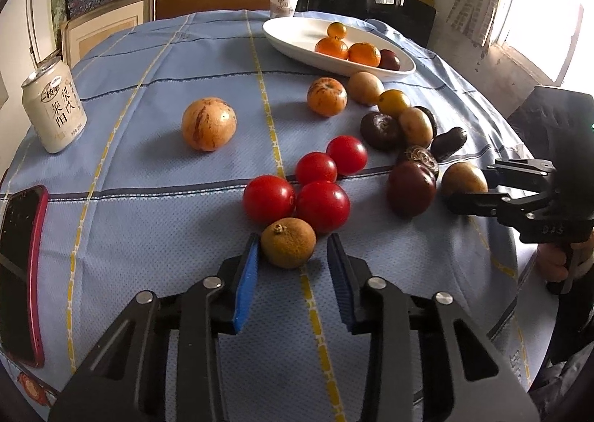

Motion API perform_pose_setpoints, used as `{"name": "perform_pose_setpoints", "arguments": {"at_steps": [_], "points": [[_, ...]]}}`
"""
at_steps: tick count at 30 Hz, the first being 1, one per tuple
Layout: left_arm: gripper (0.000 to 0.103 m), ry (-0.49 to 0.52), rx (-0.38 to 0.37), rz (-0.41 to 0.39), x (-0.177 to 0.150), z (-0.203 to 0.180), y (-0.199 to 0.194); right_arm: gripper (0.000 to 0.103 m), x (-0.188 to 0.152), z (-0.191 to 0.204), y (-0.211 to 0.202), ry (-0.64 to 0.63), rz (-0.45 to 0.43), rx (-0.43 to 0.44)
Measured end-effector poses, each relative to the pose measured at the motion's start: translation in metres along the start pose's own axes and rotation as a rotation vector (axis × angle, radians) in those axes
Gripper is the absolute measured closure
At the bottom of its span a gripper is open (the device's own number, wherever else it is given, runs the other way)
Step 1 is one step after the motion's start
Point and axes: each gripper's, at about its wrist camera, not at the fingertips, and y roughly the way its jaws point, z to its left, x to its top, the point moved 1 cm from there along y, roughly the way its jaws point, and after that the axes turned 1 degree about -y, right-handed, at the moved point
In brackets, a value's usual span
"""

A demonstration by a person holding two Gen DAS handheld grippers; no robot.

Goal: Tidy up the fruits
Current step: 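Grasp a pale round fruit with the right tool while the left tool grasps a small brown fruit, then carry both fruits to the white plate and release them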

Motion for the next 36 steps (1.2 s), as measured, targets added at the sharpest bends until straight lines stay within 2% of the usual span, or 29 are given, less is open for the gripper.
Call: {"name": "perform_pose_setpoints", "arguments": {"at_steps": [3, 12, 14, 18, 23, 26, 32, 34, 36], "points": [[0.074, -0.005, 0.002, 0.0, 0.0, 0.001, 0.001, 0.058, 0.0, 0.0, 0.0, -0.001, 0.0, -0.001], [0.074, -0.009, 0.009, -0.007, 0.002, 0.001, 0.001, 0.058, 0.0, 0.0, 0.0, -0.005, -0.001, -0.003], [0.074, -0.017, -0.01, -0.031, 0.001, 0.003, -0.004, 0.058, 0.0, 0.0, -0.001, -0.004, -0.003, 0.002], [0.074, -0.006, -0.052, -0.147, 0.0, 0.001, -0.026, 0.058, 0.0, -0.002, -0.004, 0.006, -0.019, 0.012], [0.074, 0.051, -0.032, -0.201, 0.014, -0.014, -0.04, 0.058, 0.01, -0.006, -0.021, 0.032, -0.126, 0.046], [0.074, 0.073, -0.065, -0.221, 0.04, -0.025, -0.047, 0.058, 0.03, -0.012, -0.032, 0.05, -0.182, 0.012], [0.074, 0.096, -0.094, -0.286, 0.118, -0.047, -0.046, 0.058, 0.102, -0.051, -0.046, 0.126, -0.367, -0.155], [0.074, 0.078, -0.099, -0.278, 0.145, -0.049, -0.035, 0.059, 0.12, -0.07, -0.042, 0.159, -0.432, -0.23], [0.074, 0.059, -0.095, -0.251, 0.169, -0.048, -0.021, 0.059, 0.13, -0.088, -0.033, 0.204, -0.47, -0.253]]}}
